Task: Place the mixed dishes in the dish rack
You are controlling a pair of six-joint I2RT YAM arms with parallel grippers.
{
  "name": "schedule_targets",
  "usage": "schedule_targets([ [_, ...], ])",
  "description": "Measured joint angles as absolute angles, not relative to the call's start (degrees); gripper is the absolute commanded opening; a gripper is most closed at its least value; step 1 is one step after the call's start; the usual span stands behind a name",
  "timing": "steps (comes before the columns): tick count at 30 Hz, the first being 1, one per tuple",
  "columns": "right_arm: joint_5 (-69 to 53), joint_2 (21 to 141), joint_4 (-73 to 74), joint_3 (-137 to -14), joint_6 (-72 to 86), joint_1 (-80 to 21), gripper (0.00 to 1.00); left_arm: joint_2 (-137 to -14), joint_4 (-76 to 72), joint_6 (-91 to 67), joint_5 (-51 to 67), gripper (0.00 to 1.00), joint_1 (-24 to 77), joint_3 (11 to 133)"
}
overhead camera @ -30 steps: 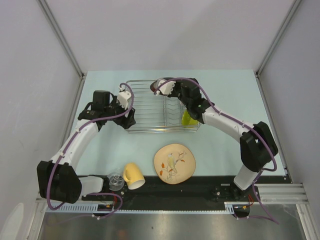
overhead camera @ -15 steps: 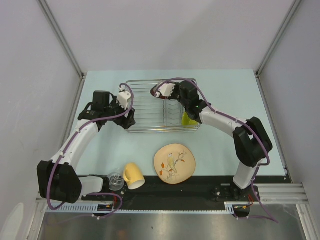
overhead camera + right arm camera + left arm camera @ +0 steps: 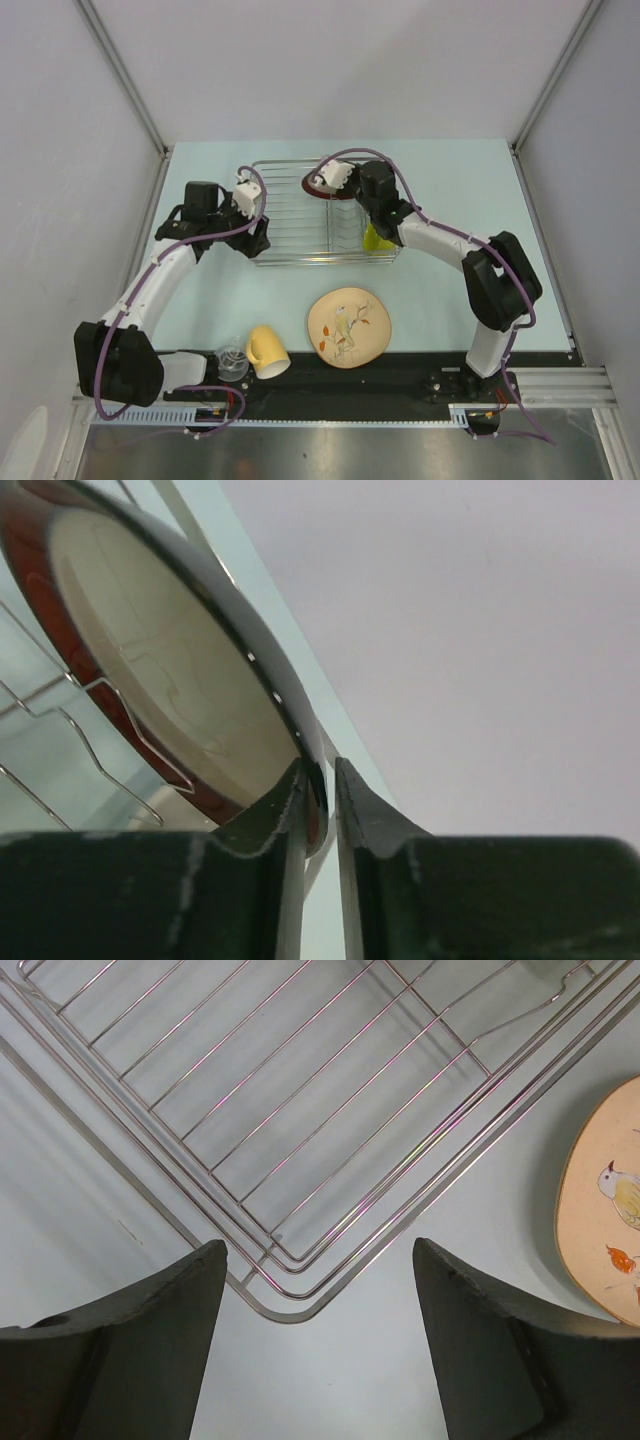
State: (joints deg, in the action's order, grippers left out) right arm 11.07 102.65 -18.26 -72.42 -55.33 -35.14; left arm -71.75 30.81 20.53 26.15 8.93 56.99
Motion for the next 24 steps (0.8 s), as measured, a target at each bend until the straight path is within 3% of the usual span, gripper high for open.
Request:
schedule_targets([
  [3,12.8,102.6,-19.1,-72.4,-51.4,-35.2,0.34,-71.7,30.8,20.6,26.2,0.80,8.9,57.0],
  [6,14.3,102.6,-19.7,-72.4,-48.9,-35.1,0.49,-71.7,30.8,20.6,26.2,0.80,8.8,57.0],
  [15,19.3,98.1,-14.1,-72.3,-43.5,-36.5,0.55,-70.6,30.9,20.6,26.1,0.81,8.8,56.9],
  [24,23.6,78.2,2.5,-72.2,-27.5,-40.4,0.59,-70.4,31.1,22.1,26.1,0.83,8.8,57.1],
])
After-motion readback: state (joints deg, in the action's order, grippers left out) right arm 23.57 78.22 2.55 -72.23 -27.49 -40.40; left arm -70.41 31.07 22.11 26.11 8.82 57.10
